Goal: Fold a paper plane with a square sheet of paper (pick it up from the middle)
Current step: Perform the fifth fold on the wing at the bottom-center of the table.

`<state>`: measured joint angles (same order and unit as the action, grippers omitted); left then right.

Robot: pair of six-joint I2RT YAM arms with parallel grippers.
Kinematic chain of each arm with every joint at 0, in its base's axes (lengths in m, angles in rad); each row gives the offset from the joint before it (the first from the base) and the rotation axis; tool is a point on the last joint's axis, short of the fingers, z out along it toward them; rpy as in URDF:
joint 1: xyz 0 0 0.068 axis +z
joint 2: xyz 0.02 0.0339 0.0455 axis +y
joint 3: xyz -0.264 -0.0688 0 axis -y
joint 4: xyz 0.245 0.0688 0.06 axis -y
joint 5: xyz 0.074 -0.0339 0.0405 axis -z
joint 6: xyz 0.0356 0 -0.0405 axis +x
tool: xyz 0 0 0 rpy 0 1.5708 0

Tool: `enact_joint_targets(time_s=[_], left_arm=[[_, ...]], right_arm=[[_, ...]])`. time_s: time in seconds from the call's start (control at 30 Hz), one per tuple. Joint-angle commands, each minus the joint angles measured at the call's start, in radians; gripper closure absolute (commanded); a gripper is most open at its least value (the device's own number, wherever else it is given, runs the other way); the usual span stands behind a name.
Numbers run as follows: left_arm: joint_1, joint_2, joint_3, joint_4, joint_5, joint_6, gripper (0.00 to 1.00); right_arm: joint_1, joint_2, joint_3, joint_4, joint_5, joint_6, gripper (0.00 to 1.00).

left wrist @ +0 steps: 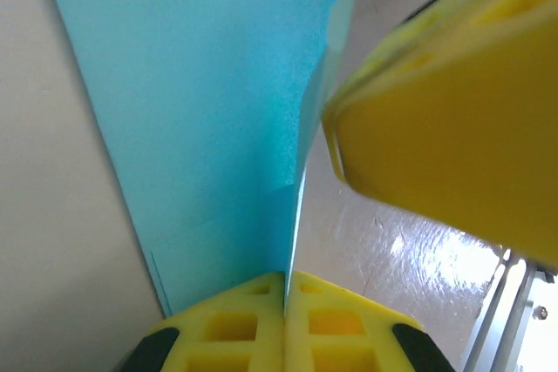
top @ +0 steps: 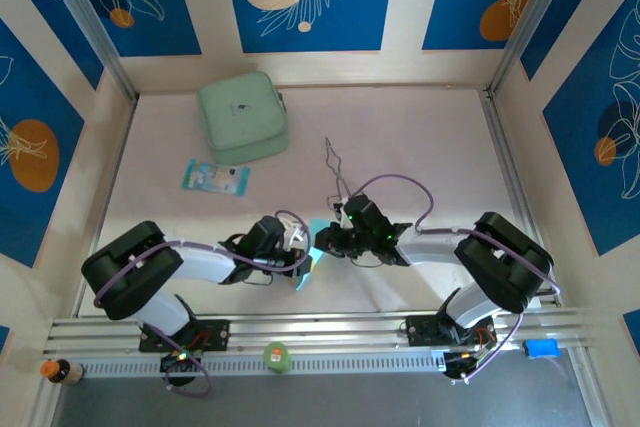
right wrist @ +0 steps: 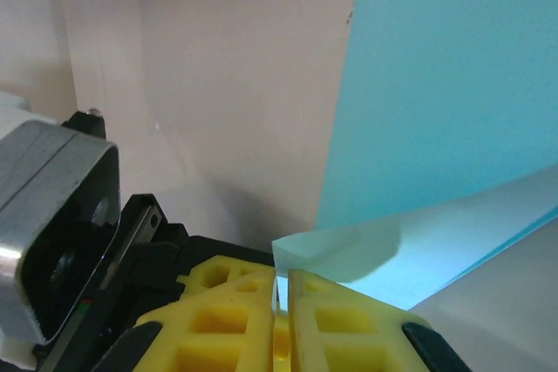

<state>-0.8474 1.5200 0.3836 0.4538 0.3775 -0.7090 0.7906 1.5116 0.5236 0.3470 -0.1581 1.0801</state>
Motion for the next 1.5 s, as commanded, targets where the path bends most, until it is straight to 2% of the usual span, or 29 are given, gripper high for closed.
enact_joint_targets(time_s=[0.0, 0.3, 1.07, 1.4, 1.47], left_arm=[[0.008, 0.039, -0.05, -0.069, 0.012, -0.043, 1.0], [0.014, 0.047, -0.064, -0.068, 0.023, -0.091, 1.0], [0.053, 0.127, -0.08, -0.026, 0.061, -0.19, 1.0], [0.053, 0.119, -0.081, -0.053, 0.062, -0.17, 1.0], [0.054, 0.111, -0.08, -0.051, 0.072, -0.164, 0.96]], right_arm=[[-0.022, 0.021, 0.006, 0.025, -0.045, -0.009, 0.89], [-0.055, 0.096, 0.023, 0.087, -0.114, -0.016, 0.89], [-0.09, 0.183, 0.051, 0.111, -0.167, -0.047, 0.88], [-0.094, 0.245, 0.064, 0.06, -0.135, -0.041, 0.89], [-0.096, 0.26, 0.062, 0.041, -0.128, -0.028, 0.89]])
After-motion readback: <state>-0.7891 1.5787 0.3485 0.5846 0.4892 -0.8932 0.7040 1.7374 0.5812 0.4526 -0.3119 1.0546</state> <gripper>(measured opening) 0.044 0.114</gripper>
